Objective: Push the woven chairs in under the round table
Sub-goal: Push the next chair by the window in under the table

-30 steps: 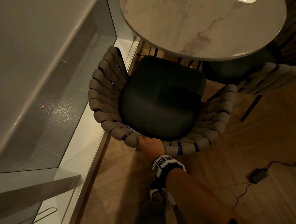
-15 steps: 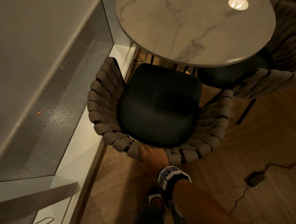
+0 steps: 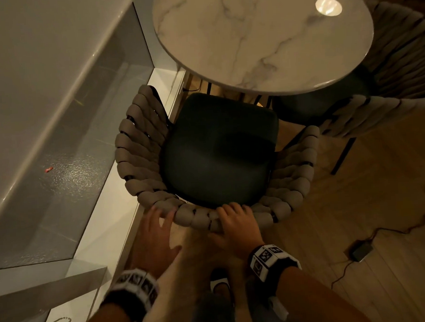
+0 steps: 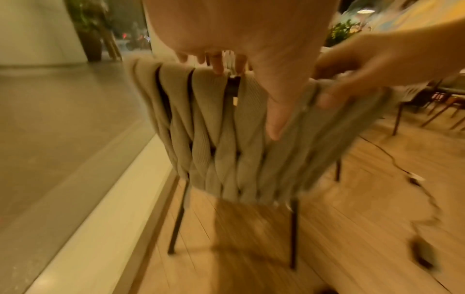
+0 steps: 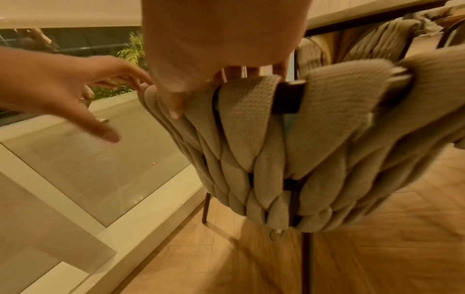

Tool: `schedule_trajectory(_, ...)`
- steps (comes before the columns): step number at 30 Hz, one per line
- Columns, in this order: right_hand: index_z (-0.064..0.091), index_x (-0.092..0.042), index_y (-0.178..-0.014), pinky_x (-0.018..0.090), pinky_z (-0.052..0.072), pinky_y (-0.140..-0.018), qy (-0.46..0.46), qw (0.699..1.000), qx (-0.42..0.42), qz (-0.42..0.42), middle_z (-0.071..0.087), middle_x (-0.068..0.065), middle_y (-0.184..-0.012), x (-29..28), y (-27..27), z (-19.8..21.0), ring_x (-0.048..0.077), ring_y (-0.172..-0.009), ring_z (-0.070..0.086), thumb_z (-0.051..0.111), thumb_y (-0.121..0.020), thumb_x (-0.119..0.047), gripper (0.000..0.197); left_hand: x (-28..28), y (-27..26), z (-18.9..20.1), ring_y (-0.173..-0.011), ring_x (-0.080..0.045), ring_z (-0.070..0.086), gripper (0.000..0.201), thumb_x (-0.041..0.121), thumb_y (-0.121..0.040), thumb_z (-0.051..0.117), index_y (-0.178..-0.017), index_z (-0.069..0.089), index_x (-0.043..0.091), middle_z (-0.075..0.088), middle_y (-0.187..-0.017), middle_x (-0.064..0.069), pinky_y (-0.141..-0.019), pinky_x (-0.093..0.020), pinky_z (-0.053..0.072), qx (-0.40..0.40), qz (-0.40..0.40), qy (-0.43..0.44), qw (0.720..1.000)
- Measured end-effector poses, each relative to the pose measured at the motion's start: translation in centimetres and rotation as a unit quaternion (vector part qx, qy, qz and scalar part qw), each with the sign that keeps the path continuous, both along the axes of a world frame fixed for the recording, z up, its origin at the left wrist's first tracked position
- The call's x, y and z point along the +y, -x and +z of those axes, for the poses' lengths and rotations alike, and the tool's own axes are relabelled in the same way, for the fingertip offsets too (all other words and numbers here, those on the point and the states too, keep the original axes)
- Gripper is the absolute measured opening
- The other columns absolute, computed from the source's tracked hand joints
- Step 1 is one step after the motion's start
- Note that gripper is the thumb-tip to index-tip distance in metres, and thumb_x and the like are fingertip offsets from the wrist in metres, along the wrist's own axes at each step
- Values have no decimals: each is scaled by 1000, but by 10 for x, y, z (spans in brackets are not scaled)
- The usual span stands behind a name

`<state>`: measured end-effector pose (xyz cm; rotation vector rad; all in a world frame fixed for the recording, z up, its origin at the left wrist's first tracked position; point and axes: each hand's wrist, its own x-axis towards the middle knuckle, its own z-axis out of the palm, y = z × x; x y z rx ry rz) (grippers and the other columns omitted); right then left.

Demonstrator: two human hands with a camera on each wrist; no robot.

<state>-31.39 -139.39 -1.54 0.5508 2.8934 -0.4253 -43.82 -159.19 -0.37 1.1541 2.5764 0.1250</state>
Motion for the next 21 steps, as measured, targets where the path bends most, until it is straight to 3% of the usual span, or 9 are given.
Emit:
schedule_trajectory(3, 62, -23, -103, 60, 41, -96, -38, 996, -34, -68, 67, 3, -104, 16, -24, 5, 30, -104, 61, 64, -63, -65, 59, 42, 51, 3, -134, -38, 33, 87, 49, -58, 80, -133, 47, 22, 40, -143, -16, -109, -55, 31, 43, -27, -9, 999)
schedule_trajectory(5, 65, -23, -102, 65, 37, -98, -49, 992, -67, -94, 69, 4, -103, 25, -39, 4, 32, -101, 62, 74, -61, -56, 53, 47, 68, 0, -127, -34, 40, 66, 57, -63, 69, -121, 57, 27, 52, -133, -10, -107, -53, 31, 23, -79, 37, 996)
schedule_trajectory(7, 68, -23, -101, 67, 35, -99, -51, 991, -84, -88, 71, 4, -99, 24, -40, 4, 33, -98, 64, 79, -64, -42, 43, 45, 77, 0, -109, -33, 55, 53, 61, -65, 55, -104, 67, 27, 66, -114, -7, -100, -50, 37, 13, -108, 44, 993)
schedule_trajectory(9, 69, -21, -101, 65, 38, -98, -52, 991, -92, -83, 73, 5, -98, 26, -36, 4, 35, -96, 64, 79, -67, -33, 37, 49, 79, -4, -92, -30, 63, 47, 56, -64, 55, -95, 71, 25, 72, -101, -5, -91, -45, 43, 9, -105, 39, 994)
schedule_trajectory(12, 68, -18, -103, 51, 48, -88, -53, 991, -111, -52, 73, 8, -94, 27, -33, 5, 37, -90, 63, 74, -73, -26, 31, 45, 73, -5, -85, -30, 62, 42, 50, -62, 57, -90, 71, 21, 73, -94, -7, -84, -44, 45, -6, -87, 49, 995)
schedule_trajectory(16, 69, -19, -100, 49, 54, -81, -46, 988, -145, -27, 74, 7, -90, 24, -42, 0, 34, -82, 66, 77, -73, -22, 28, 29, 62, -12, -76, -28, 63, 46, 59, -66, 45, -83, 69, 24, 72, -89, -4, -75, -43, 49, -5, -97, 41, 994)
schedule_trajectory(19, 69, -21, -105, 48, 52, -87, -45, 989, -140, -29, 73, 5, -95, 26, -42, -5, 32, -87, 65, 70, -80, -22, 24, 28, 65, -19, -79, -27, 62, 47, 62, -64, 45, -87, 68, 27, 71, -94, -2, -76, -43, 48, 15, -100, 58, 993)
schedule_trajectory(21, 67, -20, -108, 47, 49, -90, -44, 990, -129, -26, 73, 5, -98, 29, -41, -9, 31, -92, 63, 64, -86, -21, 22, 33, 68, -18, -79, -27, 61, 43, 59, -63, 55, -87, 68, 26, 71, -95, -3, -76, -42, 48, 19, -93, 70, 993)
